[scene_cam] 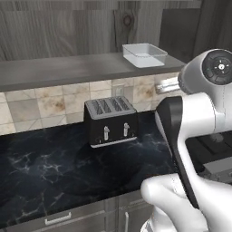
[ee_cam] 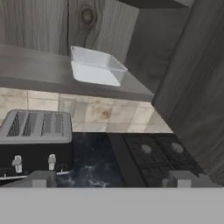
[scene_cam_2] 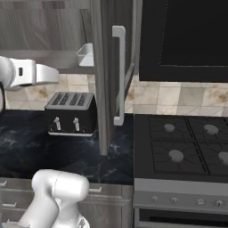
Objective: Retrieve the tupperware and aluminum foil from the cabinet and place them on the dining counter near the plate with lime and avocado to prepare for storing leftovers.
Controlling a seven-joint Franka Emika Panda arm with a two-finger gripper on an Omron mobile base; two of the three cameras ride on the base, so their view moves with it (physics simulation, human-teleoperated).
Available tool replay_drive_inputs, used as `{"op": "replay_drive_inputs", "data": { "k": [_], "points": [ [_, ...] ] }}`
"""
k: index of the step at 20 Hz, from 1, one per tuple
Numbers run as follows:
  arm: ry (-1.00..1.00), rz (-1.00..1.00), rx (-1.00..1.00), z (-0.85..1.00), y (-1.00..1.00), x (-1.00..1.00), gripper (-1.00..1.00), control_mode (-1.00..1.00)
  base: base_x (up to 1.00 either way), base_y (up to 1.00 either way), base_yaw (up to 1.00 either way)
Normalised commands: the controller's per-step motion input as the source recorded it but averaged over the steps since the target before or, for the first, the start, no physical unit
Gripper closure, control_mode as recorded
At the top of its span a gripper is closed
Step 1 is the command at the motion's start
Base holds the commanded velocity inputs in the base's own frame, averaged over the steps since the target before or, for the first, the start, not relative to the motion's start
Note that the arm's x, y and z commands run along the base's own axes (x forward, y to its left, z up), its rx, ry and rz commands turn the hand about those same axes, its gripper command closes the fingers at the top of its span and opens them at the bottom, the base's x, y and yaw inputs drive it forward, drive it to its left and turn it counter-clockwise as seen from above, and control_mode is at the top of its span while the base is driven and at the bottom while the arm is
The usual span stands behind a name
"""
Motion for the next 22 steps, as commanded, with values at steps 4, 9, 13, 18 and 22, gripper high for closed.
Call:
{"op": "replay_drive_inputs", "data": {
  "k": [4, 9, 13, 18, 22],
  "points": [
    [0.0, 0.11, 0.0, 0.25, 0.1, 0.43, -1.0, -1.0, 0.0, 0.0, 0.0],
    [-0.02, 0.11, 0.0, 0.12, 0.11, 0.41, -1.0, -1.0, 0.0, 0.0, 0.0],
    [-0.02, 0.08, 0.0, 0.04, 0.02, 0.46, -1.0, -1.0, 0.0, 0.0, 0.0],
    [0.0, 0.04, 0.0, 0.0, 0.0, 0.54, -1.0, -1.0, 0.0, 0.0, 0.0],
    [0.0, 0.03, 0.0, 0.0, 0.0, 0.57, -1.0, -1.0, 0.0, 0.0, 0.0]
  ]
}}
